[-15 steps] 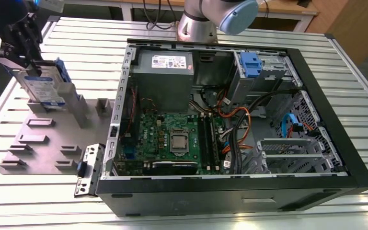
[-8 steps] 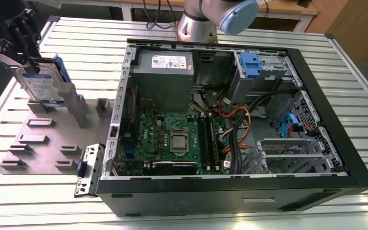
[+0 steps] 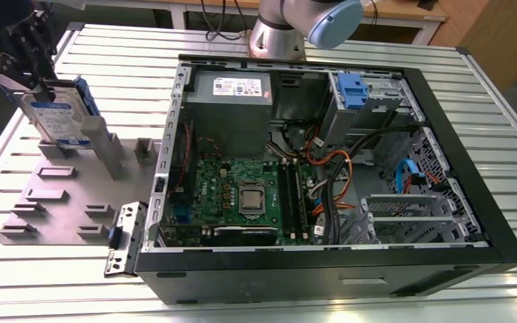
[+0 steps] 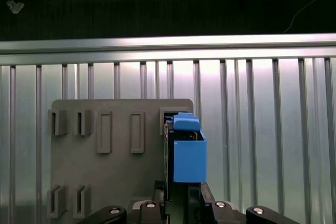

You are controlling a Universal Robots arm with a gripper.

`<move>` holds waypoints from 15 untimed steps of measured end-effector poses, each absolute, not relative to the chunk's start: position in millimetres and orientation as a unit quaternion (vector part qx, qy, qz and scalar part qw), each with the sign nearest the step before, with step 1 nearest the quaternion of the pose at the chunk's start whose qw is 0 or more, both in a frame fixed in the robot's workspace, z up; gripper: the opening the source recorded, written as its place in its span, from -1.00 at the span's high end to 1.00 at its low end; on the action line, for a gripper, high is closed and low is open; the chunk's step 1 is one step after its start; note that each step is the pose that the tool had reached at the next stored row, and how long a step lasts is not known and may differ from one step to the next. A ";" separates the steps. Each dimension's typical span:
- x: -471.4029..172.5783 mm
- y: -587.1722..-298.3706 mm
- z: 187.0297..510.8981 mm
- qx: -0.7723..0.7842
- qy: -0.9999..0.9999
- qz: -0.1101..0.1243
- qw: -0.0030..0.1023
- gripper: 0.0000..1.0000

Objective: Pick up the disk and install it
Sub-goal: 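Pick up the disk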

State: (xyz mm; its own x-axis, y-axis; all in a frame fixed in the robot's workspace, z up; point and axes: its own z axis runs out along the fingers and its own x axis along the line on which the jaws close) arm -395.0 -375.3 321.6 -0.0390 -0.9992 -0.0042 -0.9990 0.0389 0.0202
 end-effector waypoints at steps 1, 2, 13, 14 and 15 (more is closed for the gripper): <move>-395.0 -375.3 321.7 0.693 -0.721 -0.009 0.006 0.31; -395.0 -375.3 321.8 0.693 -0.721 -0.009 0.006 0.31; -394.9 -375.3 328.1 0.693 -0.721 -0.009 0.006 0.31; -395.0 -375.3 329.9 0.693 -0.721 -0.009 0.006 0.31; -395.0 -375.3 332.1 0.693 -0.721 -0.009 0.006 0.31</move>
